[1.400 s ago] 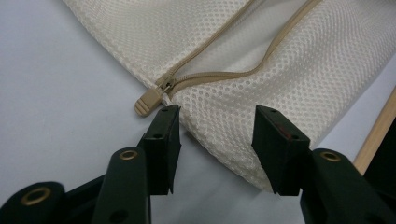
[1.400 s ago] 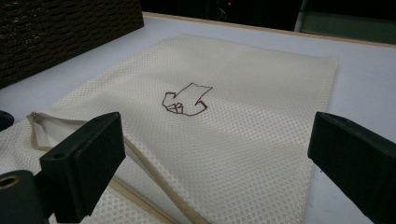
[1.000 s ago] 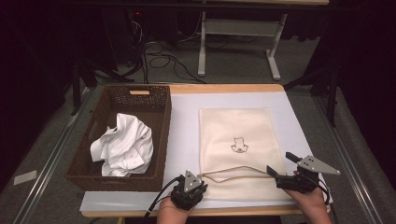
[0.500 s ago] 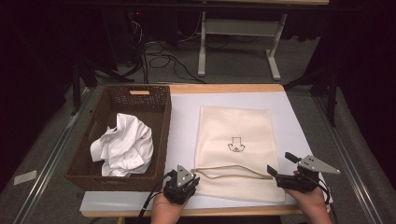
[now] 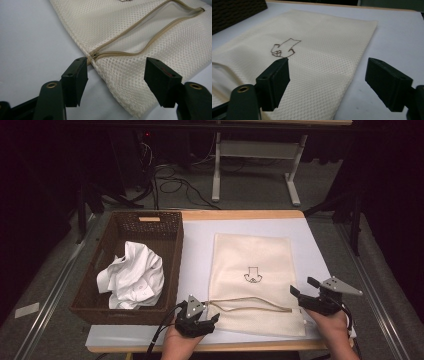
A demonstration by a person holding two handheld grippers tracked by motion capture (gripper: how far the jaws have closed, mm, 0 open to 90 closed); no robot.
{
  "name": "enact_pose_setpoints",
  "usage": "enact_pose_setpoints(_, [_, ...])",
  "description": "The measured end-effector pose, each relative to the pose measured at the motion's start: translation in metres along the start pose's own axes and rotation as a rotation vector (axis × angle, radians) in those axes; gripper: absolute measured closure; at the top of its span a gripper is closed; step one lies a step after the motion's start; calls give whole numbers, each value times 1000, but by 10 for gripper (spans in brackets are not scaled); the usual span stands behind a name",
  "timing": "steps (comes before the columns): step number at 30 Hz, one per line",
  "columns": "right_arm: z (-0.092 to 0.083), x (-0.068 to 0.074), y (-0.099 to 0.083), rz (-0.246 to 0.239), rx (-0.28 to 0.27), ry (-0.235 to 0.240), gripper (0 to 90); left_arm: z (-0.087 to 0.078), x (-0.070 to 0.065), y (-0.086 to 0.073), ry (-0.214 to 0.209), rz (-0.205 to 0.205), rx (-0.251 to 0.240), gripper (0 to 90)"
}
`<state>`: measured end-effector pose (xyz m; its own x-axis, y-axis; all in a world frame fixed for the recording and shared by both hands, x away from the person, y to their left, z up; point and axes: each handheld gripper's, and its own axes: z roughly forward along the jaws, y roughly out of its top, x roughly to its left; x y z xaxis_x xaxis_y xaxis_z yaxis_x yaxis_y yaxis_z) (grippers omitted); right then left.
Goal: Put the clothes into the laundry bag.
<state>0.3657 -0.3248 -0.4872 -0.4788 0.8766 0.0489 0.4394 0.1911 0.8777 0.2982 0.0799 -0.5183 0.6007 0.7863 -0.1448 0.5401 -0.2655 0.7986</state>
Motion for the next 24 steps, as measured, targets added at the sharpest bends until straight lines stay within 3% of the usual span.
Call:
enact_pose_setpoints(7, [27, -11, 9, 13, 72, -32, 350, -1, -3, 0, -9, 1, -4, 311])
enact_pose_setpoints(9, [39, -13, 13, 29, 108, -41, 382, -6, -1, 1, -21, -12, -23, 301])
enact_pose_setpoints(10, [52, -17, 17, 44, 153, -58, 396, -10, 2, 3, -47, -43, -37, 300])
enact_pose_setpoints(12, [61, -22, 18, 68, 164, -70, 406, -15, 6, 3, -63, -69, -64, 299])
enact_pose_setpoints(14, [65, -25, 19, 85, 176, -77, 406, -16, 8, 3, -64, -72, -73, 296])
enact_pose_setpoints(17, [80, -33, 18, 114, 238, -97, 399, -17, 10, 5, -85, -85, -73, 295])
enact_pose_setpoints(20, [84, -34, 21, 111, 232, -116, 408, -18, 8, 6, -99, -99, -77, 295])
enact_pose_setpoints(24, [90, -38, 25, 118, 253, -121, 408, -22, 5, 6, -101, -85, -81, 295])
